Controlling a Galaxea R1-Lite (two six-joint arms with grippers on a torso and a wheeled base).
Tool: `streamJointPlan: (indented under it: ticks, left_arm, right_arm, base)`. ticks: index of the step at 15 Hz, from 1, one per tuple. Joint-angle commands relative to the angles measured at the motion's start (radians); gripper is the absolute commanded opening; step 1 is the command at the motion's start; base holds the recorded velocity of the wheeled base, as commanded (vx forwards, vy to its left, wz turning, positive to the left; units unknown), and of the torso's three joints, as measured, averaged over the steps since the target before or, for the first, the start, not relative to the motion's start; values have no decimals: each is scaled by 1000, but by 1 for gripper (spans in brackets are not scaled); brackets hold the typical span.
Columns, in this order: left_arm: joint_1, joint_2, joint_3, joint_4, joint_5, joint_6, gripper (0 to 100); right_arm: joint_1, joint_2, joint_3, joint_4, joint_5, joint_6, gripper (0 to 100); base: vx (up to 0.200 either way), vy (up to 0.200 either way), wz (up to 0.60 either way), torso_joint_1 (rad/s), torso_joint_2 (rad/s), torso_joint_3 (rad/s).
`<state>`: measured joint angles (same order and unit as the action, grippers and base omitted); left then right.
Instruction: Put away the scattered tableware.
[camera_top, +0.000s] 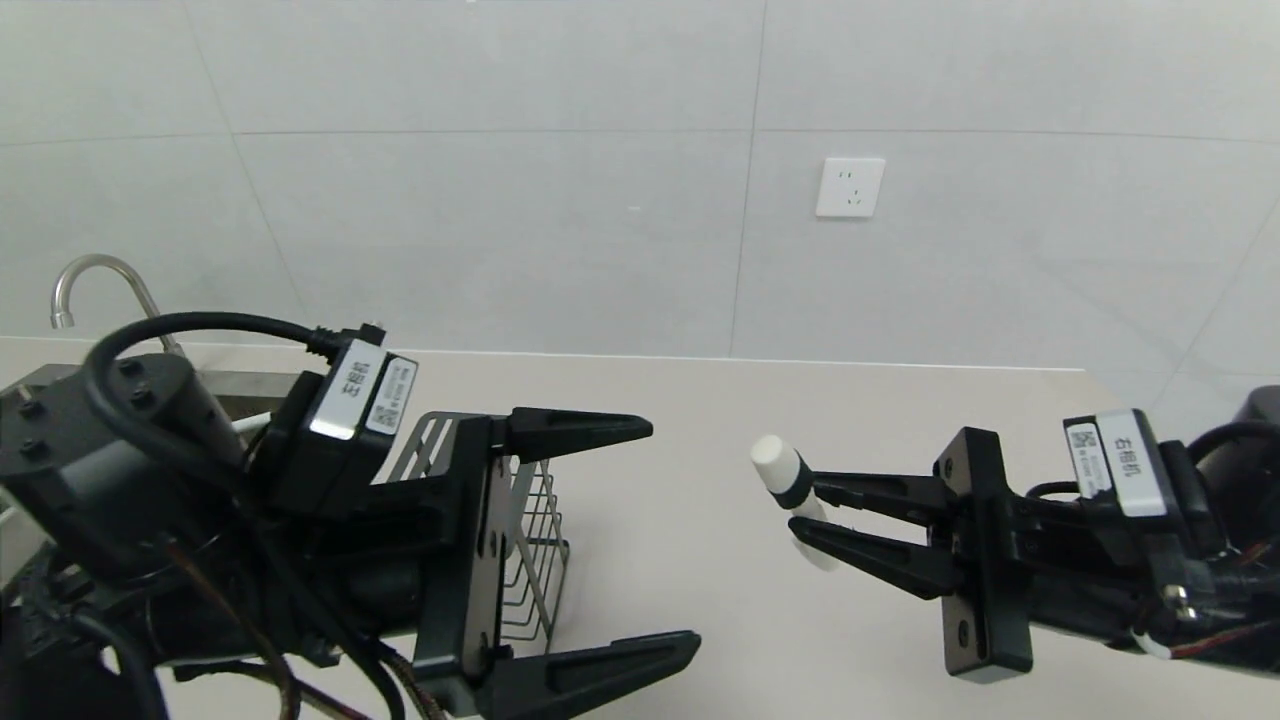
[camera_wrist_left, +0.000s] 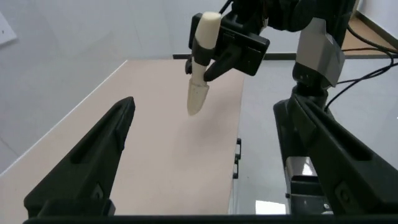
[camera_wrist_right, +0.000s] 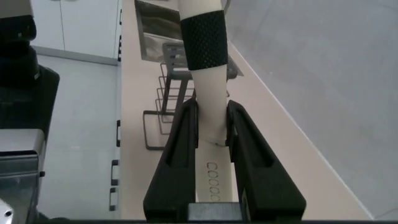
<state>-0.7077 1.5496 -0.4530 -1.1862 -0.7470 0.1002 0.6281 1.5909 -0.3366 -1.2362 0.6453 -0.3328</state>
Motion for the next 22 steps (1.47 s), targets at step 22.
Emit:
streamJointPlan:
  ticks: [22]
  left_arm:
    - [-65,374,-323,-336,14,-166,100]
  right_arm:
    - [25,43,-75,-31,-1,0,0]
  base:
    - [0,0,0,0,0,0]
